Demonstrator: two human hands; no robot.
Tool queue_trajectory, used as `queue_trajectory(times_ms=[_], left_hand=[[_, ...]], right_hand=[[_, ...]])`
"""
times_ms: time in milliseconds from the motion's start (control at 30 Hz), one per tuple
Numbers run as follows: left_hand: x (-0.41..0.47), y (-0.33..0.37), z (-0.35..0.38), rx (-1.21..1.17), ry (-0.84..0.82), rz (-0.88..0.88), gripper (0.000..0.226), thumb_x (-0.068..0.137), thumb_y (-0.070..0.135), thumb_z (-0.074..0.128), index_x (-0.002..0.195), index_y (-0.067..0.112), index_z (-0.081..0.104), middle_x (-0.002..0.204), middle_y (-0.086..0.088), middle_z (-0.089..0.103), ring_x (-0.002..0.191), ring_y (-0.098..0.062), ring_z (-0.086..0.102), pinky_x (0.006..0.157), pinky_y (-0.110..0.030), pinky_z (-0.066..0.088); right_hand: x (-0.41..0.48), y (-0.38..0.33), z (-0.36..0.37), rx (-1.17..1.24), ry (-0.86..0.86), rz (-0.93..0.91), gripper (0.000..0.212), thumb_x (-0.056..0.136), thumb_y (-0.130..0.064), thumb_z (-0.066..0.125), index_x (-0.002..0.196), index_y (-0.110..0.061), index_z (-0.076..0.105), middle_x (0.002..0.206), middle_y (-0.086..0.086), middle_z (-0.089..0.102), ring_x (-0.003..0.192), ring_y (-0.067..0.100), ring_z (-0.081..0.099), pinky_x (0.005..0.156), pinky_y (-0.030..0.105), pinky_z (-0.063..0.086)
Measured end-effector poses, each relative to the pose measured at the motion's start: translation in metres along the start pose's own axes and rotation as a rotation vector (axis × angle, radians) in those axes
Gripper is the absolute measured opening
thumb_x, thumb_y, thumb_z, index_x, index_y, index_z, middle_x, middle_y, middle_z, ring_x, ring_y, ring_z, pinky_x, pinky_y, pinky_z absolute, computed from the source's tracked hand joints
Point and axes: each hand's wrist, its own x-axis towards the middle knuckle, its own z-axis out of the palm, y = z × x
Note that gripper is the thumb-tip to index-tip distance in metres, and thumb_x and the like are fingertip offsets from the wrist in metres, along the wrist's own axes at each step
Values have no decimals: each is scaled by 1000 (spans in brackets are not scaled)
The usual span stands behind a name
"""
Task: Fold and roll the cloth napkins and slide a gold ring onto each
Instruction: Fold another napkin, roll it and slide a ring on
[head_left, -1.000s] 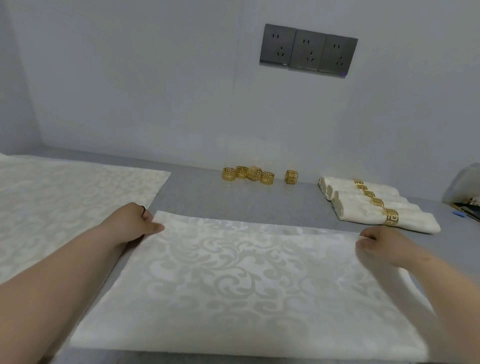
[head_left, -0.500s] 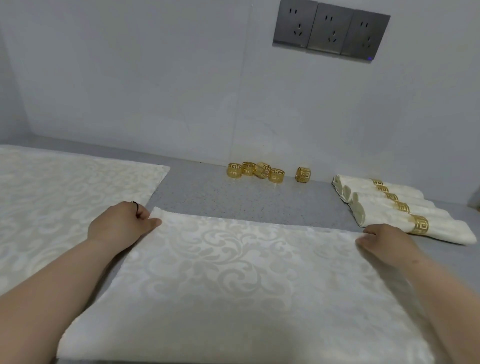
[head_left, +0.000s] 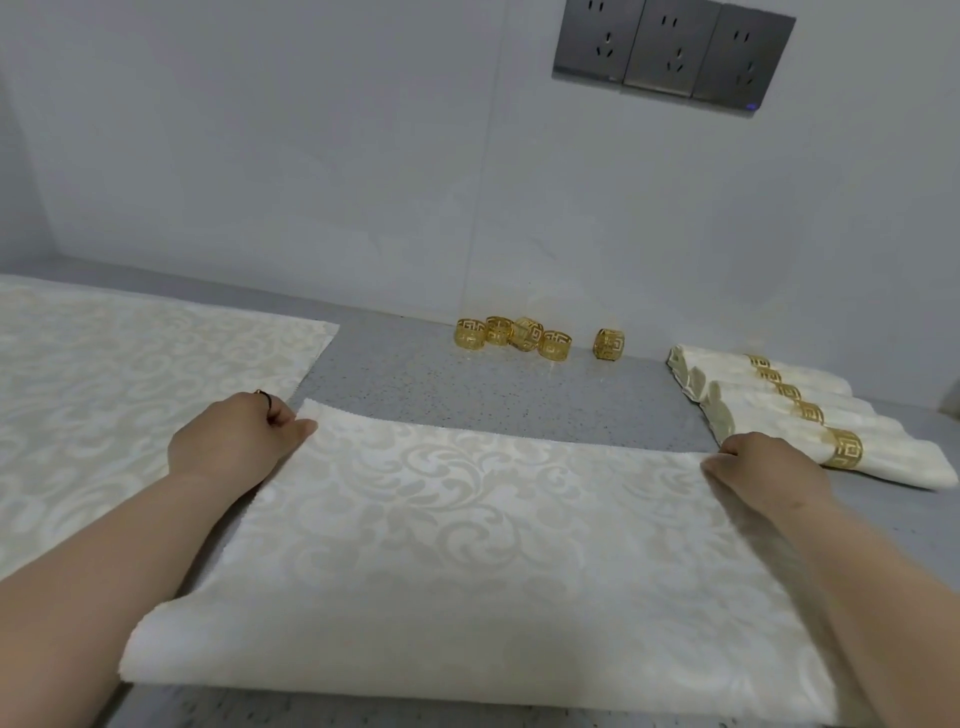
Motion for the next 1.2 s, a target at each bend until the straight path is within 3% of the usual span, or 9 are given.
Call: queue_trajectory(times_ms=[167,500,633,667,700,733,900,1033,1200], left_hand=[[-3,3,-4,-108,-16,15,20,88,40,53,86,21,57,69,7,51,79,-22,50,70,-28,34],[-63,39,-58,-243,-331,314,8,92,27,52,97,27,57,97,9,57,89,-9,52,65,-6,35],[-134,66,-33,118,-508,716,57,90,61,23,138,31,35,145,15,34,133,-4,31,106,-15,22],[-144,66,-22,116,-512,800,57,88,16,32,143,29,26,151,14,24,138,-4,21,109,-16,12],[-156,70,-19,139,-513,777,150,6,55,-28,146,28,19,154,11,15,141,-4,12,111,-17,5],[-159,66,-7,224,-588,794,124,42,87,-19,147,28,13,155,9,8,142,-4,5,111,-19,-1],[-169,53,8,285,-605,800,145,18,83,-36,147,28,-1,155,8,-9,141,-5,-12,107,-23,-13],[-171,53,2,319,-617,817,141,21,86,-31,147,28,-3,155,8,-12,141,-6,-14,105,-23,-14],[-170,50,2,308,-623,806,141,20,90,-28,147,32,-2,155,9,-11,141,-5,-13,107,-24,-13]], right_hand=[[-9,-1,1,185,-13,-6,52,93,-32,48,137,-11,31,132,15,51,117,32,50,89,36,41],[-106,-20,-21,351,25,-311,18,92,-22,48,103,-23,62,118,0,61,108,19,55,87,24,39],[-148,-52,-8,314,-106,-569,36,96,-27,41,131,-20,47,137,-7,46,125,9,41,95,13,28],[-154,-60,-4,295,-120,-614,41,97,-28,39,137,-20,39,142,-6,41,130,9,36,98,13,24],[-162,-66,-2,276,-130,-645,44,98,-29,37,141,-21,32,146,-5,35,133,10,31,102,14,21],[-167,-71,1,259,-154,-663,46,98,-30,35,143,-21,28,149,-5,30,136,10,27,105,15,18],[-184,-79,14,161,-304,-659,100,62,-71,-1,146,-21,17,156,-2,6,143,11,3,114,22,-1],[-186,-77,17,142,-333,-618,59,97,-46,25,148,-22,8,157,-2,-2,144,11,-5,114,27,-6],[-188,-63,13,88,-366,-554,88,74,-74,13,148,-26,4,156,-5,-6,143,11,-7,115,30,-7]])
